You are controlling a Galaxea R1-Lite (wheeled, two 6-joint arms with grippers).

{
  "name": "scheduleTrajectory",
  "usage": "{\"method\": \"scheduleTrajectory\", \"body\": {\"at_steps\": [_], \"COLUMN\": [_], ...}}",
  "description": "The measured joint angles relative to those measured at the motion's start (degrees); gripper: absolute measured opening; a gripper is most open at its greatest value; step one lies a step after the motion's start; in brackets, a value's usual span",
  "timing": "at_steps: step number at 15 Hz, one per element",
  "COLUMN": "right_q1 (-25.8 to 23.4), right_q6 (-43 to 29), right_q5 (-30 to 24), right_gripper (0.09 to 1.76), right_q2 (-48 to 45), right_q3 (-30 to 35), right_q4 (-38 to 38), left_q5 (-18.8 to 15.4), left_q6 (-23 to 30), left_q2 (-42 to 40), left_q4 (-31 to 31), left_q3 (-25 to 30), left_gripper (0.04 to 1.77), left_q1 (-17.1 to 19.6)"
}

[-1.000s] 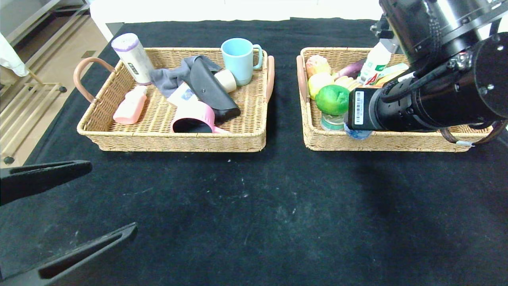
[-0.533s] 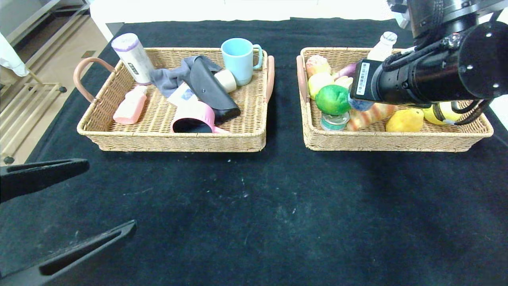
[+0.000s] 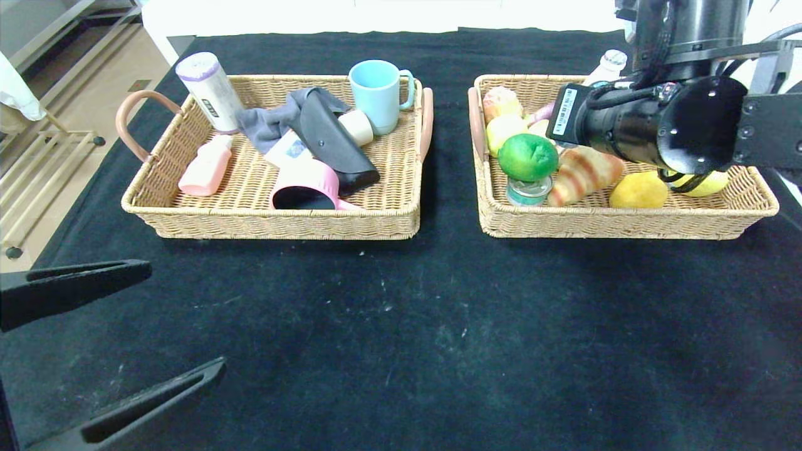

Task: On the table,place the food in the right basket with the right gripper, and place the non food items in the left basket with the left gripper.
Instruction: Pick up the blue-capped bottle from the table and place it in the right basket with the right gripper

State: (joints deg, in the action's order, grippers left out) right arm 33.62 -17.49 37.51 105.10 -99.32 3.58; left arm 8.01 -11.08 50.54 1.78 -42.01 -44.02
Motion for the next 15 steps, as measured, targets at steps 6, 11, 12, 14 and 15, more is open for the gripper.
{"method": "scheduleTrajectory", "body": {"at_steps": [6, 11, 12, 14, 15], "right_q1": [-1.7, -1.4, -1.3, -0.9, -0.7], "right_q6": [4.5, 4.7, 4.9, 5.5, 6.0], "right_q5": [-0.2, -0.1, -0.2, -0.1, -0.1], "right_gripper": [0.89, 1.29, 1.34, 1.42, 1.45], "right_q2": [0.4, 0.4, 0.4, 0.0, -0.4], "right_q3": [6.9, 7.4, 7.4, 7.5, 7.9], "right_q4": [-11.6, -11.7, -11.6, -11.5, -11.6], "left_q5": [-0.1, -0.1, -0.2, -0.2, -0.2], "left_q6": [0.0, 0.0, 0.0, 0.0, 0.0], "left_q2": [0.5, 0.5, 0.5, 0.5, 0.5], "left_q4": [0.0, 0.1, 0.1, 0.1, 0.1], "left_q3": [0.3, 0.4, 0.4, 0.4, 0.4], "left_gripper": [1.72, 1.72, 1.72, 1.72, 1.72], "left_q1": [0.0, 0.0, 0.0, 0.0, 0.0]}}
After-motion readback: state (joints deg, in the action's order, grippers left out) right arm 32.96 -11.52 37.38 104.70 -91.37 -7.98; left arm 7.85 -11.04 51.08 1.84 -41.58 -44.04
